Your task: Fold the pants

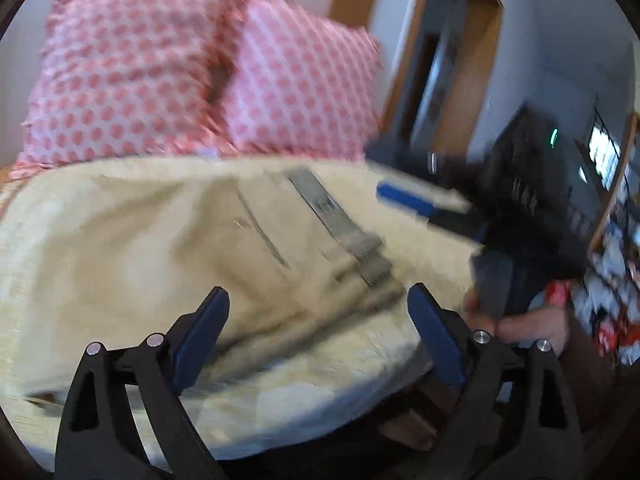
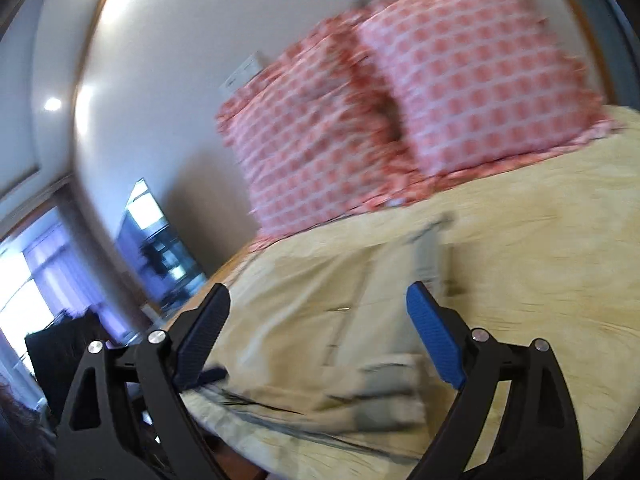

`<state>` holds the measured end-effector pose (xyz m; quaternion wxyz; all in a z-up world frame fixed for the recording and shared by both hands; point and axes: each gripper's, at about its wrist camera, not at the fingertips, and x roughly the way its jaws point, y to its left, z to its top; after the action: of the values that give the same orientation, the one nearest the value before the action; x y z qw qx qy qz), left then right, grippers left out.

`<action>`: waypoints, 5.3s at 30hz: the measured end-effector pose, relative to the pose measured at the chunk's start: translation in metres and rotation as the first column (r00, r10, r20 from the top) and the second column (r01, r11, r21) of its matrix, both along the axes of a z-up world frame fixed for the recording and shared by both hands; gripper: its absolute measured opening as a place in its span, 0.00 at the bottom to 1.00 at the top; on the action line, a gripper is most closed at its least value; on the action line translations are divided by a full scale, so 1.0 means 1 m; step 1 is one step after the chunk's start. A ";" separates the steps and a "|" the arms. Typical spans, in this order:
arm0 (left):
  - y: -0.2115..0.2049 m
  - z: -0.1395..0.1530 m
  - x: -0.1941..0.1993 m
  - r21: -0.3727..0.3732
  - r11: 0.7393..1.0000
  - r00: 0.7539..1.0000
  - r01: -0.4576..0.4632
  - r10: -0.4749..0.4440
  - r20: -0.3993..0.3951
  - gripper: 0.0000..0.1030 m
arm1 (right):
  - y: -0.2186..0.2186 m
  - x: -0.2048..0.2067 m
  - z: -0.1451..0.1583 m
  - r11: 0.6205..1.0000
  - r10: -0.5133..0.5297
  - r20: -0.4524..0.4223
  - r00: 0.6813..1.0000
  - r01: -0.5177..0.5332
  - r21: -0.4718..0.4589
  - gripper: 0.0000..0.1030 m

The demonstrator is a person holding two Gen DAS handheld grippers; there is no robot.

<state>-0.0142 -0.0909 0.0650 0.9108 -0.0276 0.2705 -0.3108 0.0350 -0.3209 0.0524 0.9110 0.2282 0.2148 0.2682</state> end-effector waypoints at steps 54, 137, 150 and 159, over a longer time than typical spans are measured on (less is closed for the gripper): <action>0.103 0.014 0.247 0.059 0.961 0.917 -0.270 0.275 -0.289 0.04 | -0.036 0.194 0.008 0.992 0.031 -0.240 0.970 -0.060 -0.115 0.13; 0.071 -0.061 0.033 0.273 0.850 0.889 -0.450 0.456 0.046 0.99 | 0.077 -0.023 -0.059 0.788 -0.326 -0.009 0.945 0.266 -0.555 0.98; 0.071 -0.060 0.033 0.272 0.850 0.888 -0.451 0.457 0.046 0.99 | 0.077 -0.023 -0.059 0.789 -0.326 -0.009 0.945 0.266 -0.554 0.98; 0.071 -0.060 0.033 0.272 0.850 0.888 -0.451 0.457 0.047 0.99 | 0.077 -0.023 -0.059 0.788 -0.326 -0.009 0.945 0.267 -0.554 0.98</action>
<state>0.0188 -0.0201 0.0049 0.9504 0.0333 0.3058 -0.0459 0.0121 -0.2436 -0.0069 0.9561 0.0036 0.2908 0.0372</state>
